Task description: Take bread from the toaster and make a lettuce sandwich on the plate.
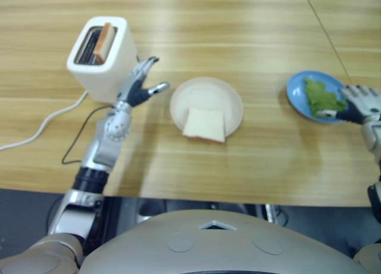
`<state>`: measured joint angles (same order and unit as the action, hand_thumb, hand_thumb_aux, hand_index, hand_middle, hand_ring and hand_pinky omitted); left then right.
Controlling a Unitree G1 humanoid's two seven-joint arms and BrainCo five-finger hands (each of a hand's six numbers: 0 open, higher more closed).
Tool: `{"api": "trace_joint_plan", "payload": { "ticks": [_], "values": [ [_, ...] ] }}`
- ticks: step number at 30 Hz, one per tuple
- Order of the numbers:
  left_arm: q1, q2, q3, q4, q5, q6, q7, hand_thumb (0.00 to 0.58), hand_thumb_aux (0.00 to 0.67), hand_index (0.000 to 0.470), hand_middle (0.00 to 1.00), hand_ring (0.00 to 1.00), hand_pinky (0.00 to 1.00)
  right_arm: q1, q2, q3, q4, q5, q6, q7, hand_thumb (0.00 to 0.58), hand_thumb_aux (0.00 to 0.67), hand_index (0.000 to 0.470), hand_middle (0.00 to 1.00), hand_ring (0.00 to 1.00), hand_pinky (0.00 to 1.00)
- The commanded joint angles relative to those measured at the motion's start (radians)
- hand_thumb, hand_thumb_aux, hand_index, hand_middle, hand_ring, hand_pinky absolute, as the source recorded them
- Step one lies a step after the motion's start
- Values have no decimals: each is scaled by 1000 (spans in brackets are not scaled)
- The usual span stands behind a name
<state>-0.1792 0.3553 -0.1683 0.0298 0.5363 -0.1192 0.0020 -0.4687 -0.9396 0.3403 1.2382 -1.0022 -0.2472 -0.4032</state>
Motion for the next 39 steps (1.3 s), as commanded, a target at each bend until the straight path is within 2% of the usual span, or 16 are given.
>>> {"api": "trace_joint_plan", "payload": {
  "ticks": [1, 6, 7, 8, 10, 11, 23, 29, 30, 31, 32, 33, 34, 35, 37, 39],
  "values": [
    [-3, -1, -13, 22, 6, 4, -4, 0, 0, 0, 0, 0, 0, -11, 6, 50, 59, 13, 14, -10, 0, 0, 0, 0, 0, 0],
    [6, -1, -14, 10, 6, 8, -10, 0, 0, 0, 0, 0, 0, -7, 0, 71, 80, 54, 18, -9, 0, 0, 0, 0, 0, 0],
    [8, -2, -15, 8, 7, 9, -10, 0, 0, 0, 0, 0, 0, -7, -2, 72, 81, 61, 18, -9, 334, 234, 161, 0, 0, 0],
    [9, -4, -16, 6, 7, 9, -10, 0, 0, 0, 0, 0, 0, -9, -3, 75, 81, 66, 17, -8, 452, 355, 244, 0, 0, 0],
    [11, -5, -19, 6, 10, 8, -9, 0, 0, 0, 0, 0, 0, -10, -6, 77, 80, 77, 12, -9, 552, 523, 359, 0, 0, 0],
    [11, -5, -20, 8, 10, 7, -9, 0, 0, 0, 0, 0, 0, -11, -7, 79, 79, 82, 10, -10, 580, 670, 460, 0, 0, 0],
    [7, -5, -28, 14, 17, 4, -12, 0, 0, 0, 0, 0, 0, -20, -14, 112, 16, 110, -22, -68, 580, 670, 460, 0, 0, 0],
    [-1, -5, -26, 27, 11, 0, -3, 0, 0, 0, 0, 0, 0, 30, -70, 66, -102, 164, -77, -120, 580, 670, 460, 0, 0, 0],
    [-2, -5, -25, 30, 11, -1, -2, 0, 0, 0, 0, 0, 0, 51, -87, 50, -150, 179, -85, -126, 580, 670, 460, 67, 67, 67],
    [-3, -4, -24, 35, 10, -2, 0, 0, 0, 0, 0, 0, 0, 78, -105, 31, -211, 195, -87, -132, 580, 670, 460, 235, 235, 235],
    [-5, -3, -24, 39, 10, -3, 2, 0, 0, 0, 0, 0, 0, 106, -121, 12, -268, 209, -89, -136, 580, 670, 460, 235, 235, 235],
    [-6, -3, -22, 46, 10, -5, 5, 0, 0, 0, 0, 0, 0, 135, -136, -8, -328, 221, -87, -135, 580, 670, 460, 369, 369, 369],
    [-8, -3, -21, 53, 9, -6, 8, 0, 0, 0, 0, 0, 0, 171, -152, -35, -401, 238, -87, -132, 580, 670, 460, 592, 592, 592],
    [-10, -4, -20, 61, 7, -8, 11, 0, 0, 0, 0, 0, 0, 212, -166, -65, -483, 253, -81, -124, 580, 670, 460, 592, 592, 592],
    [-16, -7, -18, 77, 0, -14, 17, 0, 0, 0, 0, 0, 0, 304, -188, -133, -670, 281, -58, -99, 580, 670, 460, 773, 773, 773],
    [-24, -10, -18, 93, -2, -20, 23, 0, 0, 0, 0, 0, 0, 389, -192, -200, -861, 301, -31, -58, 580, 670, 460, 820, 820, 820]
  ]
}}
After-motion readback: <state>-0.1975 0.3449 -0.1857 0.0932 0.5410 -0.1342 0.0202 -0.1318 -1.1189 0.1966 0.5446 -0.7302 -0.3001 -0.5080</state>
